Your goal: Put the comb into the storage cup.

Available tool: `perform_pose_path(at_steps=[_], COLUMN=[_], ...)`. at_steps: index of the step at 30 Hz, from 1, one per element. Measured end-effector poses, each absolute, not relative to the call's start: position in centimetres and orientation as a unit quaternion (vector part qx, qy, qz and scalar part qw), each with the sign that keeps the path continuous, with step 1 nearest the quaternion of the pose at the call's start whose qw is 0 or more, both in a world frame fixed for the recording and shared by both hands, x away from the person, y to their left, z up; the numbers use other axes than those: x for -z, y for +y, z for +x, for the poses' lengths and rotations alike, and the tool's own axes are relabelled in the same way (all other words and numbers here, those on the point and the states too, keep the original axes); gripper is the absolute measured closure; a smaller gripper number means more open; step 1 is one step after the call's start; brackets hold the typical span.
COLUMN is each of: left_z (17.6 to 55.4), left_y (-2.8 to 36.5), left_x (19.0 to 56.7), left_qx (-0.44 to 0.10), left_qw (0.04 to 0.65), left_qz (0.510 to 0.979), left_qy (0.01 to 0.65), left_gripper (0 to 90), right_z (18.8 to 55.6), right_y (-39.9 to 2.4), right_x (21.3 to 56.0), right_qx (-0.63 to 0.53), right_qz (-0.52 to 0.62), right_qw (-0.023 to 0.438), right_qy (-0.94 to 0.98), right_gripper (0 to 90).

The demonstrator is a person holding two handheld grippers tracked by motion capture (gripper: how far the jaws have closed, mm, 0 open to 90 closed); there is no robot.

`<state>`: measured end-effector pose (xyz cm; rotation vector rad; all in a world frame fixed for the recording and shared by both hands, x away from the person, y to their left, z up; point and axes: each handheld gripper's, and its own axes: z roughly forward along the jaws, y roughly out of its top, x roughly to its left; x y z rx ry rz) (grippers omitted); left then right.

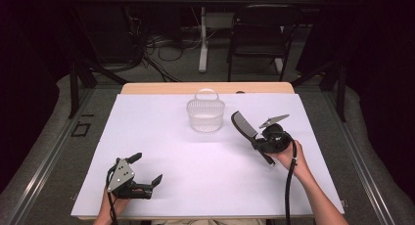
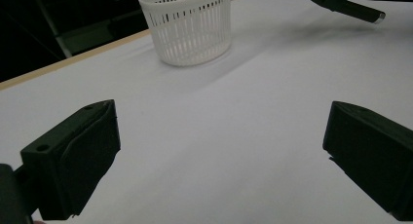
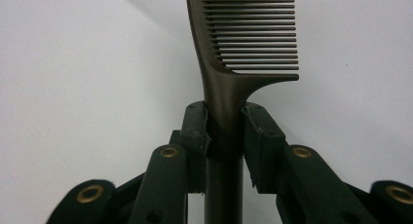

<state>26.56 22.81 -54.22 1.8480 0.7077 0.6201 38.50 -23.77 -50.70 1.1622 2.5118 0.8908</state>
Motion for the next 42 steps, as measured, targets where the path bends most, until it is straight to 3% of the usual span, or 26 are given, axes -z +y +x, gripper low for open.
perform_pose_path(at_steps=[42], left_z=[26.6], left_y=[22.8], left_x=[54.3], left_qx=[-0.254], left_qw=[0.511], left_qz=[0.766], left_qy=[0.295], left_gripper=[0.3], right_z=[37.2], right_y=[-23.2], right_x=[50.0], right_qx=[-0.404], right_qz=[0.368], right_qw=[0.177], right_qy=[0.818], right_gripper=[72.5])
